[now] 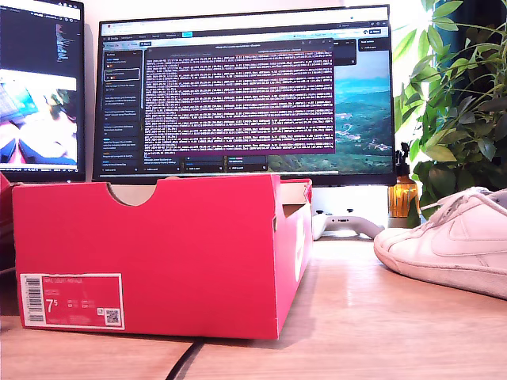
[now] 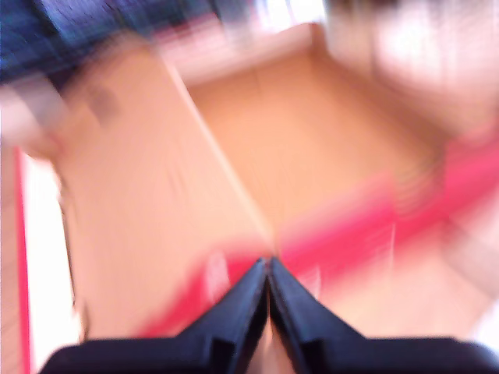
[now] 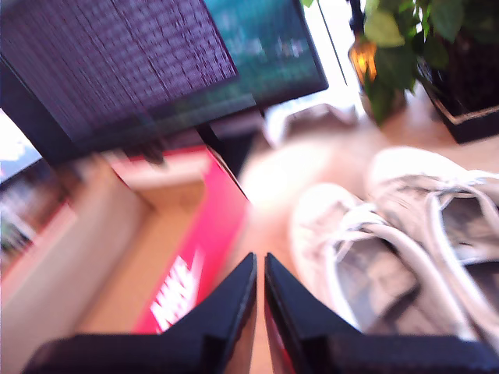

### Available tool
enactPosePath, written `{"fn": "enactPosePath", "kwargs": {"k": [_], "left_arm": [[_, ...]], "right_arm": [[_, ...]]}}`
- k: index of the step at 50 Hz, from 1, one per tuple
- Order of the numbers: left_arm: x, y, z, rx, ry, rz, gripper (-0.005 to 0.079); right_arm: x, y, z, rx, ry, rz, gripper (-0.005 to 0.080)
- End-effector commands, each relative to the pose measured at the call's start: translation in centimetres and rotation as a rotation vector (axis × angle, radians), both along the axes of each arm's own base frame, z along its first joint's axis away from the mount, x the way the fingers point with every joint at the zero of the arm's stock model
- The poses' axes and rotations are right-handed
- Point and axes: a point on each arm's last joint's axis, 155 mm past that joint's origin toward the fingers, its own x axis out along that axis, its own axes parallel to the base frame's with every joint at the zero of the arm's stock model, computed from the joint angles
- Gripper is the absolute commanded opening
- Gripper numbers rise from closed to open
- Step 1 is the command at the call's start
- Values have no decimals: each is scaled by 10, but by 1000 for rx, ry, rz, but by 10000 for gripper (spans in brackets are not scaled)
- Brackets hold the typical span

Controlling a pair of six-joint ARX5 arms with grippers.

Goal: Pack the white shoes by picking the first shoe and placing it inside the red shoebox, left side, then picking and rotating the second shoe and placing it in the shoebox

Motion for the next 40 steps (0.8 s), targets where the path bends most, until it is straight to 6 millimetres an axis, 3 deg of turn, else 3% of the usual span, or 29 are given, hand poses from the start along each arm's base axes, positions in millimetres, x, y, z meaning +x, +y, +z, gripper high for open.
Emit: {"fn": "enactPosePath", "kwargs": {"k": [1, 11, 23, 32, 40], "left_arm": [[-4, 0, -8, 92, 3, -63, -19], [-5, 4, -32, 312, 26, -161, -19], [16, 1, -46, 498, -1, -242, -19], [29, -2, -67, 556, 57, -259, -19], [50, -12, -71, 549, 28, -252, -19]], "right_arm": [[5, 1, 3, -23, 20, 14, -11], [25, 2, -2, -84, 135, 43, -11], [37, 2, -13, -132, 290, 79, -11], [33, 2, -21, -165, 392, 108, -11], [22, 2, -24, -193, 467, 136, -11]]}}
